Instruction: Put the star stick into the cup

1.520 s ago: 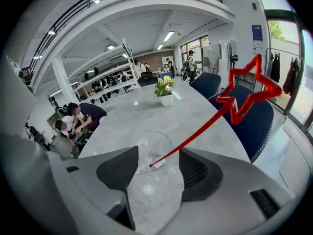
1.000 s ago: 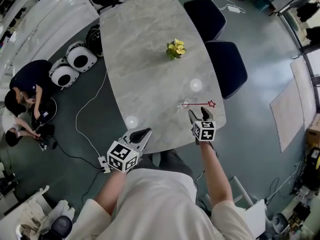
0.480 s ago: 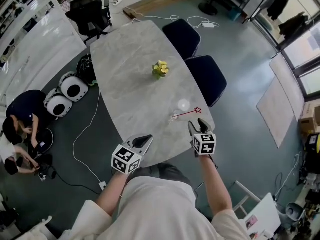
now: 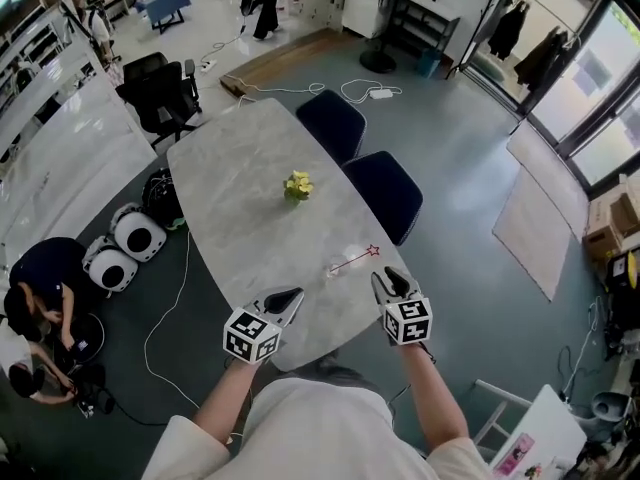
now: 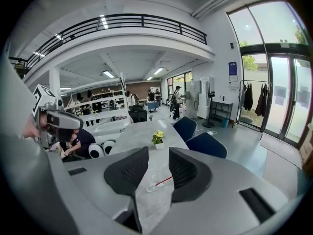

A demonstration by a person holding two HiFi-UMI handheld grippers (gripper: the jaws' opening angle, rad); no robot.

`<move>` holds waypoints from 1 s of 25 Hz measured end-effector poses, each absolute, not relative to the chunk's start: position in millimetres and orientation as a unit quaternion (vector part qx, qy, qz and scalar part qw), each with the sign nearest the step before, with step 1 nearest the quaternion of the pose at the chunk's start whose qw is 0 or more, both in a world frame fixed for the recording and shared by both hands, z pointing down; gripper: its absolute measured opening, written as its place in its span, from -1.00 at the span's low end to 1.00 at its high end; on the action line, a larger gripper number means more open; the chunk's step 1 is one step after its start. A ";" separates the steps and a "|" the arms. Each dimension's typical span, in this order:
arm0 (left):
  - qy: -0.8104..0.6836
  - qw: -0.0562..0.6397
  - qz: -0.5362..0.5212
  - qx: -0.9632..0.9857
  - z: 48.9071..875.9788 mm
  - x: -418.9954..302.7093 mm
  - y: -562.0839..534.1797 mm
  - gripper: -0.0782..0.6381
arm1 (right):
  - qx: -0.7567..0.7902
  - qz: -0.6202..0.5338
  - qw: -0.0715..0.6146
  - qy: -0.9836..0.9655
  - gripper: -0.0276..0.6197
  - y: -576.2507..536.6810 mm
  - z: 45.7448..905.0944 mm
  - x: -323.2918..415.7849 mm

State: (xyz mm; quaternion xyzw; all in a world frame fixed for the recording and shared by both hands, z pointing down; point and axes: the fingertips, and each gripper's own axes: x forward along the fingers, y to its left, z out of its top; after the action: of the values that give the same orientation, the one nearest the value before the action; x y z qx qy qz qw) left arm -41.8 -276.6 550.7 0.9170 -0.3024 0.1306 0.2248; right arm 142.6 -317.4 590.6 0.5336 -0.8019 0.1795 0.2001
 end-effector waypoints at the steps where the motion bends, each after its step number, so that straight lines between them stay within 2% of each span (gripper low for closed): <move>1: -0.301 0.221 0.127 0.919 545.4 -40.3 -277.7 -0.72 | 0.534 0.174 0.198 -0.803 -0.50 -314.6 582.6 142.7; 25: -0.313 0.139 0.067 0.937 431.9 -48.2 -277.6 -0.72 | 0.538 0.075 0.109 -0.833 -0.89 -259.3 433.3 145.4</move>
State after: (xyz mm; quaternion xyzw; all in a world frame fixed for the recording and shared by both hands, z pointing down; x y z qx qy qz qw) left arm -48.2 -277.6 431.9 0.9370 -0.3135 0.0666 0.1393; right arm 145.4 -259.3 433.3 0.5375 -0.8327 0.0754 0.1093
